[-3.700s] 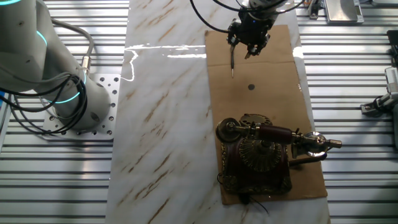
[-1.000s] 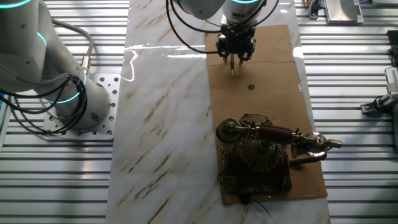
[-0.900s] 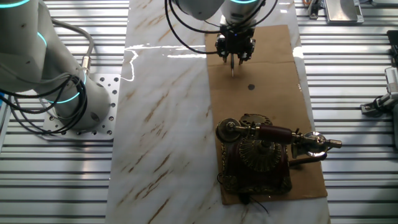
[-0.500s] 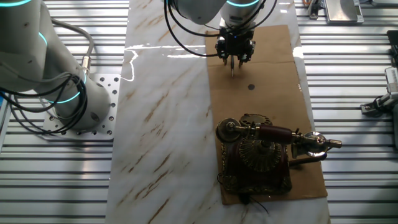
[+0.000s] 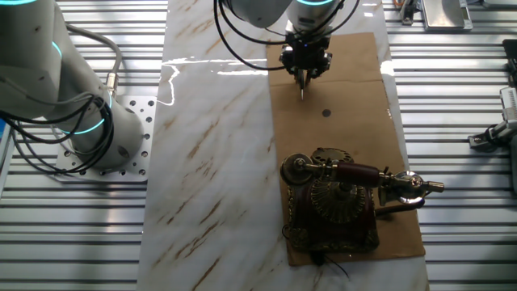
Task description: Dial a number on an old rotary phone
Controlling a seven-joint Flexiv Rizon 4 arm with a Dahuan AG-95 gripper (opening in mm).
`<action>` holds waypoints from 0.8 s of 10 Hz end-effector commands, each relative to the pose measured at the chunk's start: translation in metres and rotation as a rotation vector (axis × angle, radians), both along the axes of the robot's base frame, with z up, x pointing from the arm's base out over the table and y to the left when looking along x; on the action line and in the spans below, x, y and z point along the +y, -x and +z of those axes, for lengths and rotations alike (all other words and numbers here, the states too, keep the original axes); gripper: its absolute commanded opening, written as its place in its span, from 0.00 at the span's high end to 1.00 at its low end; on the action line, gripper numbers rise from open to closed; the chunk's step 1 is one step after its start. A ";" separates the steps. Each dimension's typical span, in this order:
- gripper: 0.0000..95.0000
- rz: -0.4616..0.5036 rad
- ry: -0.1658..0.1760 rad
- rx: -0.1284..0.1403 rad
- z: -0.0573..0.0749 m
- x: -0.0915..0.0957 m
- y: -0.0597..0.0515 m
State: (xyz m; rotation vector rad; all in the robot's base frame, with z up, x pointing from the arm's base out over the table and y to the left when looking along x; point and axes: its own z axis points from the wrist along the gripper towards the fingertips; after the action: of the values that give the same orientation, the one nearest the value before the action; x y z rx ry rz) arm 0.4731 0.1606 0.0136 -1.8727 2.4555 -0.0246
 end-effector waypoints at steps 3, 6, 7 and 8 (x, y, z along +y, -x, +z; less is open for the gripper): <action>1.00 -0.007 0.002 0.016 0.011 0.002 -0.009; 1.00 -0.001 -0.002 0.058 0.047 0.008 -0.010; 1.00 0.007 -0.008 0.083 0.063 0.007 -0.011; 1.00 0.024 -0.017 0.113 0.078 0.002 -0.015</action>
State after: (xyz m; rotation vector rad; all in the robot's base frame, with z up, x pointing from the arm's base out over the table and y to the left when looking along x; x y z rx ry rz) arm 0.4843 0.1621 0.0844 -1.9205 2.4939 0.0618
